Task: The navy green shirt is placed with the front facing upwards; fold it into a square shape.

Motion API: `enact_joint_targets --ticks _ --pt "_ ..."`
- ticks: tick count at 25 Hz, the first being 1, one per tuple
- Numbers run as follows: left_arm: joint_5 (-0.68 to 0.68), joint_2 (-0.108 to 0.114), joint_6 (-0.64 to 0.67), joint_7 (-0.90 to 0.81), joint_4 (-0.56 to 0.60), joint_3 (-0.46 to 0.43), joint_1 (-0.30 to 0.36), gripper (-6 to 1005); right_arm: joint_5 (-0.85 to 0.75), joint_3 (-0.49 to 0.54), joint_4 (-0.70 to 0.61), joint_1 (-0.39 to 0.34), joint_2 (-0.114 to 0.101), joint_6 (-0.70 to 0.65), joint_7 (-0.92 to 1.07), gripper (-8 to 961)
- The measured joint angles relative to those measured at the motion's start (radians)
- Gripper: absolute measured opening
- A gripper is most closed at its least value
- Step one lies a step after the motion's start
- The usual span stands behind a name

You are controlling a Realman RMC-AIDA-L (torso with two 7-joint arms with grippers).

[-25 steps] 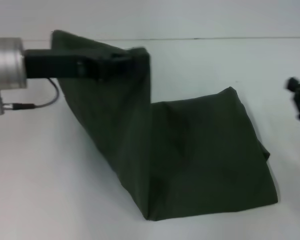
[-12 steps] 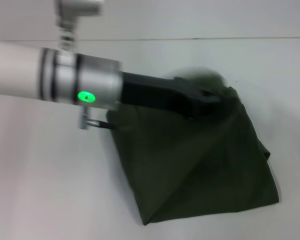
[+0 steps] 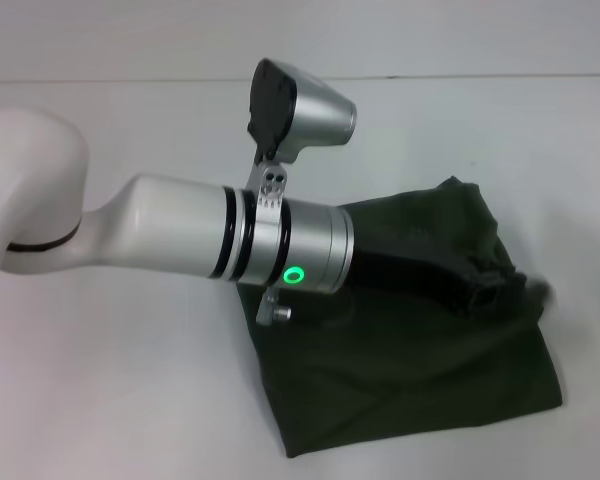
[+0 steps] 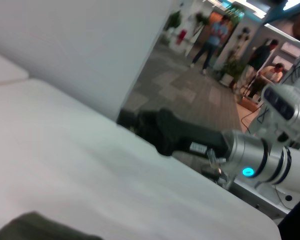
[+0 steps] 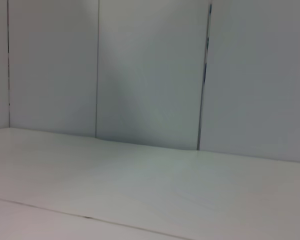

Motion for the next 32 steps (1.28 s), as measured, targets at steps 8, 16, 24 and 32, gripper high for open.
enact_joint_targets --ticks 8,16,24,32 --pt "0.093 0.006 0.169 -0.045 -0.021 -0.053 0.017 221 -0.001 -0.003 -0.014 0.01 -0.006 0.001 0.004 -3" --pt "0.141 0.005 0.237 0.02 0.003 -0.221 0.096 530 -0.074 -0.022 -0.074 0.011 0.003 -0.022 0.079 -3" --pt "0.092 0.006 0.355 0.318 0.036 -0.542 0.26 753 -0.361 -0.052 -0.509 -0.003 0.081 -0.204 0.524 6" --pt "0.079 0.01 0.516 0.684 -0.055 -0.811 0.363 934 -0.529 -0.1 -0.883 0.023 0.079 -0.47 0.965 56"
